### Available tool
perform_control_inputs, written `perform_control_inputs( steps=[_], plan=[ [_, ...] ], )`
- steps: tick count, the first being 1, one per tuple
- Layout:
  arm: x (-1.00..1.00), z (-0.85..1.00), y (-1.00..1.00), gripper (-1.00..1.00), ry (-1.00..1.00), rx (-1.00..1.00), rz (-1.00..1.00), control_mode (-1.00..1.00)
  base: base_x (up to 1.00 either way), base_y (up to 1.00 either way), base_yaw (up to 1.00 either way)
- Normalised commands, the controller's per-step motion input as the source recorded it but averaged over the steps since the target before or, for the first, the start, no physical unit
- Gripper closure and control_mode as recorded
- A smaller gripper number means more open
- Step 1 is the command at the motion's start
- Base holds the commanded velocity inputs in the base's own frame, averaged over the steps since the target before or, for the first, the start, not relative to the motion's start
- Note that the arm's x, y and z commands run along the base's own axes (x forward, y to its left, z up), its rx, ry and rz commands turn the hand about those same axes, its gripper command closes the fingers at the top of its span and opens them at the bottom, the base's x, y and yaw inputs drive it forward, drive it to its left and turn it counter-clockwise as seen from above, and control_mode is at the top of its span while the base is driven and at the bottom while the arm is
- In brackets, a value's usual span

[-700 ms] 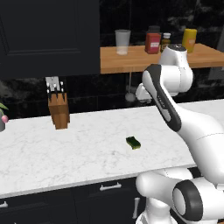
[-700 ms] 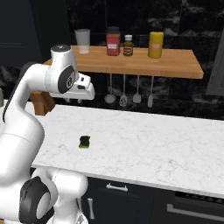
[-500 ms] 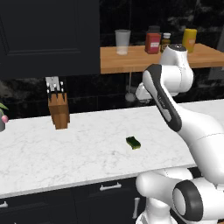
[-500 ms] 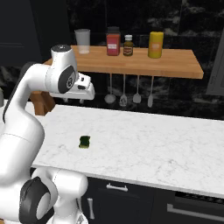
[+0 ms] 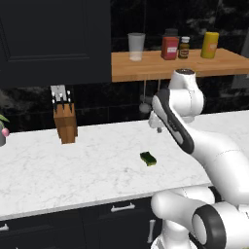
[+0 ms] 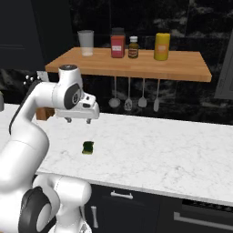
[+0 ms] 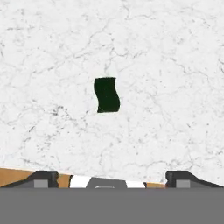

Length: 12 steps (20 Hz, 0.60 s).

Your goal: Pick up the sponge from the counter and clean the cutting board by briefly scrubbing or pressing down on the cutting board. Once finished, release the sponge.

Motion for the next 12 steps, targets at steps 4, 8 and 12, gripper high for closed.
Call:
perform_control_inputs(
  steps=[4,8,12],
  plan=[
    [0.16,-1.00,0.10,-1.00,0.20,-0.05,0.00,-1.00,0.00,0.00,0.00],
    [0.53,-1.00,0.51,-1.00,0.19,0.00,0.01,-1.00,0.00,0.00,0.00],
    [0.79,-0.99,0.54,-1.00,0.12,0.00,0.04,-1.00,0.00,0.00,0.00]
  ],
)
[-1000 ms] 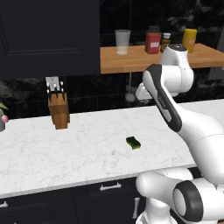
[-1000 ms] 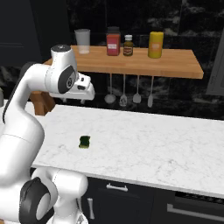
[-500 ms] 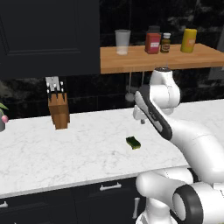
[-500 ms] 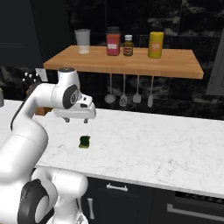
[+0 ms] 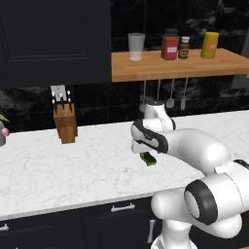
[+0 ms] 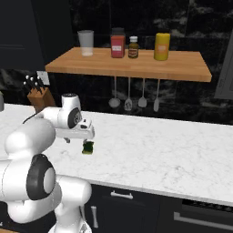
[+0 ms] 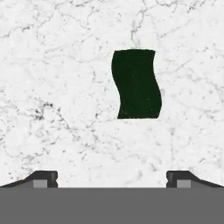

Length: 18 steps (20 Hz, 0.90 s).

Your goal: Pick up the sponge from the counter and clean the cutting board by briefly scrubbing or pressing down on the cutting board. Once finished, release the sponge.

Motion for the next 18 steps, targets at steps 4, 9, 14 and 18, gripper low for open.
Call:
perform_control_inputs(
  steps=[4,9,14,18],
  plan=[
    [0.60,-0.59,0.02,-1.00,0.01,-0.01,0.01,-1.00,0.00,0.00,0.00],
    [0.34,-0.36,-0.38,-1.00,0.00,0.00,0.01,-1.00,0.00,0.00,0.00],
    [0.15,-0.25,-0.22,-1.00,0.01,0.00,0.01,-1.00,0.00,0.00,0.00],
    [0.02,-0.28,0.00,-1.00,0.00,0.00,0.04,-1.00,0.00,0.00,0.00]
  ],
)
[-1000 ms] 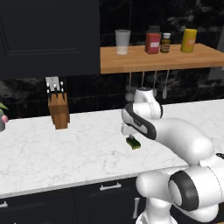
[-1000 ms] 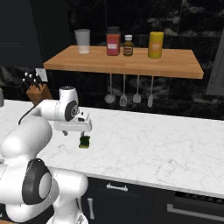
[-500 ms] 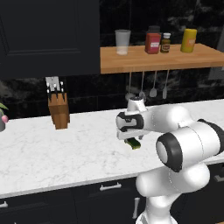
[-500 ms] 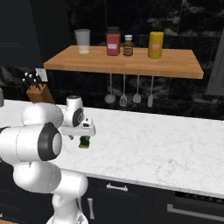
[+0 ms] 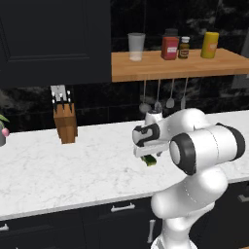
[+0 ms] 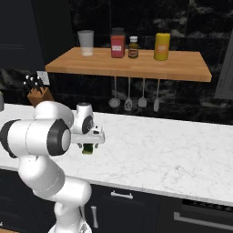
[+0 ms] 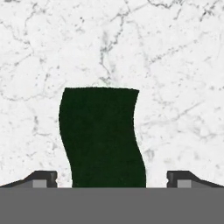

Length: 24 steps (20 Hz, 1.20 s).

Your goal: Pick up the sponge from the counter and clean the cutting board by briefly scrubbing or pressing down on the cutting board. Once finished, release the sponge.

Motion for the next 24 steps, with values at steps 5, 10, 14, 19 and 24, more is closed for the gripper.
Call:
perform_control_inputs(
  steps=[5,10,14,19,24],
  plan=[
    [0.00,-0.08,0.08,-1.00,0.00,0.00,0.01,-1.00,0.00,0.00,0.00],
    [0.01,-0.25,0.00,-1.00,0.00,0.00,0.05,-1.00,0.00,0.00,0.00],
    [0.11,-0.43,-0.04,1.00,0.00,0.00,0.09,-1.00,0.00,0.00,0.00],
    [0.01,-0.06,0.00,1.00,0.00,0.00,0.01,-1.00,0.00,0.00,0.00],
    [-0.10,0.06,-0.02,1.00,0.00,0.01,0.00,-1.00,0.00,0.00,0.00]
  ],
)
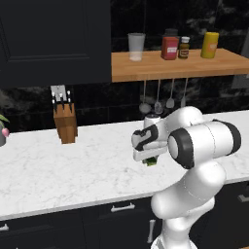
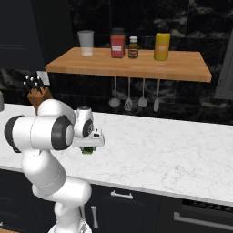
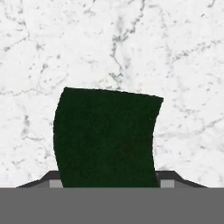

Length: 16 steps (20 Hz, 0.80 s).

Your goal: Pick up the sponge from the counter and clean the cutting board by briefly scrubbing or pressing down on the cutting board. Once finished, release the sponge.

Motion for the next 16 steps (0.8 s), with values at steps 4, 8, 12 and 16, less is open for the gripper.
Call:
perform_control_inputs(
  steps=[4,8,12,16],
  plan=[
    [-0.40,0.81,-0.24,1.00,-0.05,0.09,0.00,-1.00,0.00,0.00,0.00],
    [-0.57,0.82,-0.24,1.00,-0.05,0.00,-0.01,-1.00,0.00,0.00,0.00],
    [-0.81,0.53,-0.59,1.00,-0.11,0.00,0.00,-1.00,0.00,0.00,0.00],
    [0.00,0.00,0.00,1.00,0.00,0.00,0.00,1.00,-0.69,-1.00,0.00]
  ],
)
